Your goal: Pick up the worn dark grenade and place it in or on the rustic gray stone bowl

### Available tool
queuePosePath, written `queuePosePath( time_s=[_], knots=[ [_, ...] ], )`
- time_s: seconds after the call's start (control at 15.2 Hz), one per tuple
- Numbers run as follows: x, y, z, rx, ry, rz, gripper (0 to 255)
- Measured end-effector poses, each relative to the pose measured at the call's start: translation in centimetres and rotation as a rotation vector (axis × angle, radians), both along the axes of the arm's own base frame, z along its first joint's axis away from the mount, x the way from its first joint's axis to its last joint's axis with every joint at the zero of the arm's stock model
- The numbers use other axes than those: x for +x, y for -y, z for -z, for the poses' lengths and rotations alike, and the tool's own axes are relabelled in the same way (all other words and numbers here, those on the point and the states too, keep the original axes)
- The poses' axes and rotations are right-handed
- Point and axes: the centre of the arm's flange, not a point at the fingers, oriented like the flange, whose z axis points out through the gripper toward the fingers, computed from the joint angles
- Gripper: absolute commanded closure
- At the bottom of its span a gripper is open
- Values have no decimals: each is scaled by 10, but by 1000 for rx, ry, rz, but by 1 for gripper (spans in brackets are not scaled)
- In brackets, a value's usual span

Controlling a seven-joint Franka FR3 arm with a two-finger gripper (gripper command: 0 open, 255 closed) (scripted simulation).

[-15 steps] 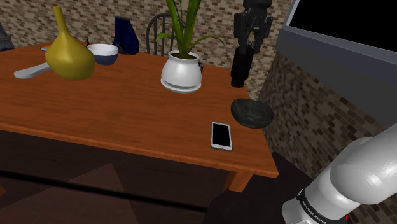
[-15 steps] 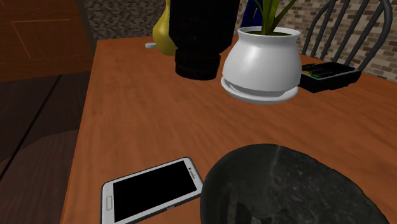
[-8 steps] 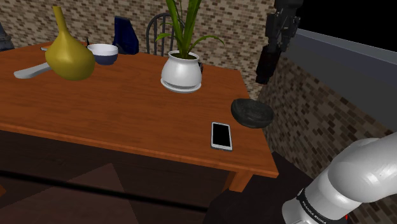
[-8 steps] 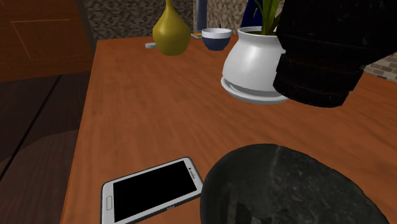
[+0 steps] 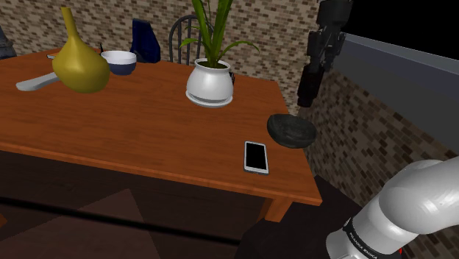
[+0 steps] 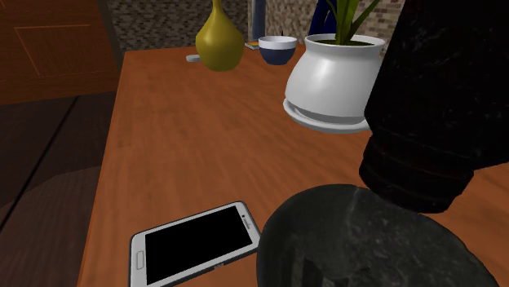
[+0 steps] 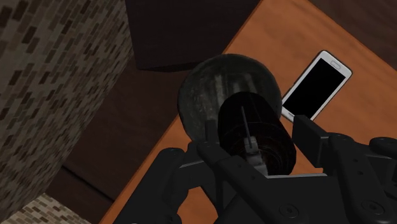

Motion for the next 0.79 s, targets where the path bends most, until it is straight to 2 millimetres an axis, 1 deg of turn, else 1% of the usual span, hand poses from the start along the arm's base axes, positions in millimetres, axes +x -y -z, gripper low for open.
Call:
queuePosePath(
  time_s=[0.79],
  knots=[
    [0, 0, 62, 0, 0, 0, 255]
  ],
)
